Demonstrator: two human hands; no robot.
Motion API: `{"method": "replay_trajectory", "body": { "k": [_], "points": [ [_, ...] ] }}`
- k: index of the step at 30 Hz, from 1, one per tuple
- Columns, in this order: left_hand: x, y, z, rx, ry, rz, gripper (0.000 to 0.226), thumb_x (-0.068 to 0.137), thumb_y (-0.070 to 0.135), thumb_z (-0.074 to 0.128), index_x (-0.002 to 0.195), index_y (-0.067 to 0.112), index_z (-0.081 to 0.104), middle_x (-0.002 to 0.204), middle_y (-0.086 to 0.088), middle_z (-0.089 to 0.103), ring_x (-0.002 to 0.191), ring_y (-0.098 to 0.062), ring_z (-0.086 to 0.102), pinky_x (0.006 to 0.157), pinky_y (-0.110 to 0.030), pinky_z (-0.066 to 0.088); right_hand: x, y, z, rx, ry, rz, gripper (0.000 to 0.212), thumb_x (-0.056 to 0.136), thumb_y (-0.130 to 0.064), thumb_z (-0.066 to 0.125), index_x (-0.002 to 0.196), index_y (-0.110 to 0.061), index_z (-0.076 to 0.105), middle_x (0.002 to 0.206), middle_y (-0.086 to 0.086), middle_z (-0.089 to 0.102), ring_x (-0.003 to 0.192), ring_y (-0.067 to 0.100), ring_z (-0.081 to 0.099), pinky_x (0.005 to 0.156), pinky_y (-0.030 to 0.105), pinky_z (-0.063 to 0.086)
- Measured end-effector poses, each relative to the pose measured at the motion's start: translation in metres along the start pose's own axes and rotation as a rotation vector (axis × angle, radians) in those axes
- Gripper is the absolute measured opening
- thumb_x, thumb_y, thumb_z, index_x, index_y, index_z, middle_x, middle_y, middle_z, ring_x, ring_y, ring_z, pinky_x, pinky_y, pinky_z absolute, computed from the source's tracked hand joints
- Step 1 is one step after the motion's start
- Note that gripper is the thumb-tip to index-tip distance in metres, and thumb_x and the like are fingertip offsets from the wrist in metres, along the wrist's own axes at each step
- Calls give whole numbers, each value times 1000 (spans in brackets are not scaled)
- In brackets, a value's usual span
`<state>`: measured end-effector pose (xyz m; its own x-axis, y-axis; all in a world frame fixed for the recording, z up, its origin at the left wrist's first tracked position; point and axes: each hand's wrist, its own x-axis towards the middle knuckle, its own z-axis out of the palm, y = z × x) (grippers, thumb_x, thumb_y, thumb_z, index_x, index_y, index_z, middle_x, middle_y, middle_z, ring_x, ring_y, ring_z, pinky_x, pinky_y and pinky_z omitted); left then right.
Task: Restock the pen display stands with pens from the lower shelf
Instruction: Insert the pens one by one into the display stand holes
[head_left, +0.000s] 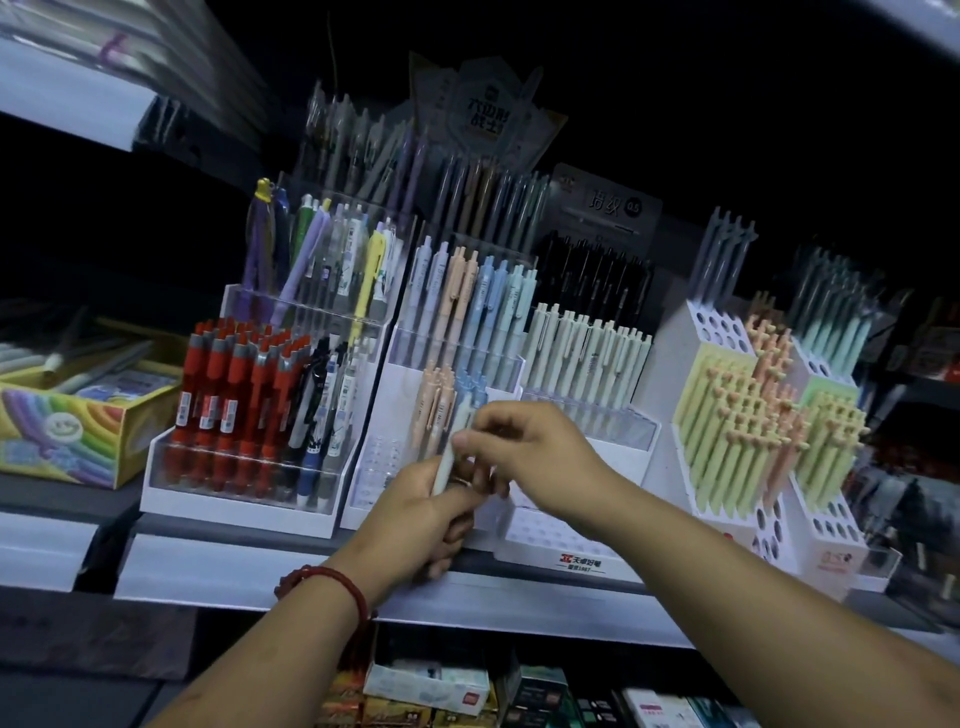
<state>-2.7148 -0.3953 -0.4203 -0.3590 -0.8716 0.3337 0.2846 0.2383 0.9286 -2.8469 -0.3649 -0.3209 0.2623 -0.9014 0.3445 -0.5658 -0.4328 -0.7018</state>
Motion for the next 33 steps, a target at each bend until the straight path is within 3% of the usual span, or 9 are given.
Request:
{"method": "replay_trajectory", "body": {
  "k": [2,4,8,10,15,19,26,30,33],
  "points": [
    [-1,-1,-1,44,-15,37,3,99,1,61,101,2,61,52,-5,34,38,-16,28,37,-23,32,2,-2,-18,122,143,7,17,100,-8,62,88,3,65,76,13,67,62,24,65,54,31,51],
    [0,-4,-3,68,-32,56,9,98,0,64,106,-1,61,53,-5,36,38,-16,29,37,-23,36,6,-4,-45,161,341,-7,15,102,-8,58,90,-1,63,77,12,68,65,27,69,56,34,56],
    [2,-7,-5,85,-29,85,10,97,-1,64,107,-2,62,55,-7,37,39,-17,29,38,-24,38,16,7,-108,-79,661,-6,18,105,-16,55,97,-2,62,75,13,71,70,28,73,68,44,62],
    [4,-9,-6,91,-26,99,8,97,-2,63,105,-2,62,56,-9,35,39,-17,28,38,-24,38,21,19,-131,-254,741,26,22,106,-17,53,98,1,61,76,15,72,67,23,73,69,40,61],
    [7,-13,-6,69,-41,118,21,85,7,73,102,-1,63,54,-9,37,35,-17,30,38,-24,37,37,42,-151,-509,685,107,22,107,-14,48,97,1,59,86,19,72,74,22,73,65,31,56],
    [7,-14,-7,70,-59,129,29,78,14,70,102,-1,63,53,-7,39,34,-18,31,38,-24,36,52,50,-163,-576,715,136,24,105,-15,46,89,0,56,84,22,70,80,34,72,73,49,61],
    [8,-15,-7,53,-67,131,29,77,12,70,102,-1,63,53,-8,39,35,-18,30,38,-24,36,65,54,-171,-643,651,223,26,101,-9,50,89,10,62,85,27,70,80,38,73,70,53,62],
    [7,-13,-7,65,-64,129,26,80,12,70,102,0,63,53,-7,40,36,-18,31,39,-25,37,71,42,-173,-730,599,291,24,96,1,55,75,9,63,88,29,72,84,40,73,75,50,62],
    [6,-13,-8,99,-61,131,13,91,0,69,103,-1,63,52,-4,41,36,-19,32,39,-26,38,72,39,-171,-738,534,369,16,92,0,65,84,13,68,87,27,73,83,39,75,76,49,63]
  ]
}}
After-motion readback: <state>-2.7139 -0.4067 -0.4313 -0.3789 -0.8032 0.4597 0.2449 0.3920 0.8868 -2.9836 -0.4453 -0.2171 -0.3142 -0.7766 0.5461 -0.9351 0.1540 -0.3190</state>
